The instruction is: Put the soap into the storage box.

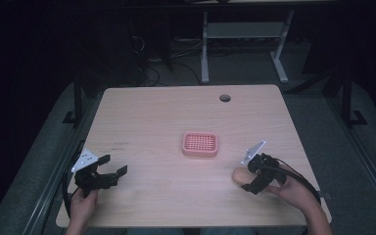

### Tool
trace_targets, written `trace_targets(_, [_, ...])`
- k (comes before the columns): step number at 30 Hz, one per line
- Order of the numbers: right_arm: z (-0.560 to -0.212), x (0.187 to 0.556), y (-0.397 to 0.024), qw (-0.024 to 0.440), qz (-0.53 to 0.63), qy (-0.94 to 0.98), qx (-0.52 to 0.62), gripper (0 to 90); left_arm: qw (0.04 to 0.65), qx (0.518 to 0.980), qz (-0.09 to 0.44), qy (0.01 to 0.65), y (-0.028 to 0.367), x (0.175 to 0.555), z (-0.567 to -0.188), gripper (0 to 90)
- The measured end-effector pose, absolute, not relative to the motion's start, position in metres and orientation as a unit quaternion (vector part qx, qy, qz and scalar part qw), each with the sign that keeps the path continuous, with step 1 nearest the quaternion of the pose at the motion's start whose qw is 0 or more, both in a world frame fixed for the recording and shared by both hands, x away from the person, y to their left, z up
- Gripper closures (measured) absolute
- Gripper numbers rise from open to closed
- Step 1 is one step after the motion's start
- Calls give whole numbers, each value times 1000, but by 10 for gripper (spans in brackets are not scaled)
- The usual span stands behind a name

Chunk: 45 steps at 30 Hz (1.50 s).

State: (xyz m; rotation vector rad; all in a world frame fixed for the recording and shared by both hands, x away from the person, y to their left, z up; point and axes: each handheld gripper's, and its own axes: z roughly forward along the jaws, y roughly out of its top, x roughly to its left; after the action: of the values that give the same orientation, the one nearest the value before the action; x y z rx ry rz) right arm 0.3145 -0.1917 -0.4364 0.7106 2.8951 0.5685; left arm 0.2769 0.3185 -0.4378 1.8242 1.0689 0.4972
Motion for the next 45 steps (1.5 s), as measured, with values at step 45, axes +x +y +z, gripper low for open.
trace_targets(45, [-438,323,-184,50,160,964,205,321,468,739,203,439,319,277,-438,143])
